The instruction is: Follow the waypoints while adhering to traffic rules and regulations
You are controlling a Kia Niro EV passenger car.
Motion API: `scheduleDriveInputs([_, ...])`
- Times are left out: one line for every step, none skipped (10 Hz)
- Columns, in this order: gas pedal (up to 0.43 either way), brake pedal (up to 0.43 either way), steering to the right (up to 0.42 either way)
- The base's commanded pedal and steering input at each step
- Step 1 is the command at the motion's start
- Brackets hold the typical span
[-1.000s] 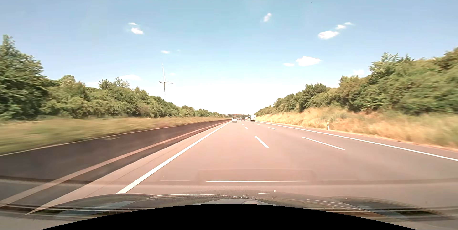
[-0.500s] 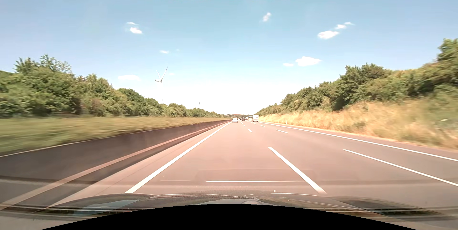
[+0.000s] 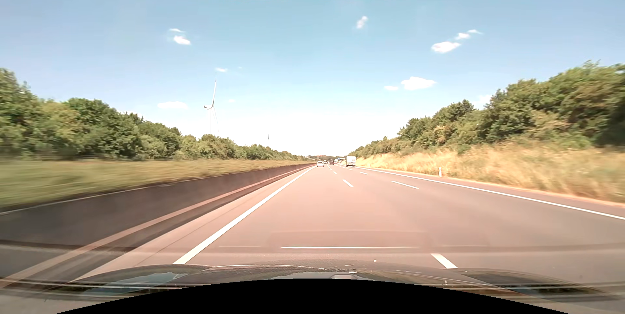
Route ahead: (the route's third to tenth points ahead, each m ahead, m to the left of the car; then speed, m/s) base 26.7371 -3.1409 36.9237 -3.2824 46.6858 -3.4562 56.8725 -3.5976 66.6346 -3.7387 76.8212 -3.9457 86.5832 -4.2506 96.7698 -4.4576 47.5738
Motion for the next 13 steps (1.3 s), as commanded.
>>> scheduleDriveInputs([0.480,0.000,0.001])
scheduleDriveInputs([0.500,0.000,0.000])
scheduleDriveInputs([0.520,0.000,0.000])
scheduleDriveInputs([0.520,0.000,0.001])
scheduleDriveInputs([0.520,0.000,0.002])
scheduleDriveInputs([0.520,0.000,0.002])
scheduleDriveInputs([0.520,0.000,0.002])
scheduleDriveInputs([0.520,0.000,0.002])
scheduleDriveInputs([0.520,0.000,0.002])
scheduleDriveInputs([0.520,0.000,0.001])
scheduleDriveInputs([0.520,0.000,0.001])
scheduleDriveInputs([0.520,0.000,0.001])
scheduleDriveInputs([0.520,0.000,0.001])
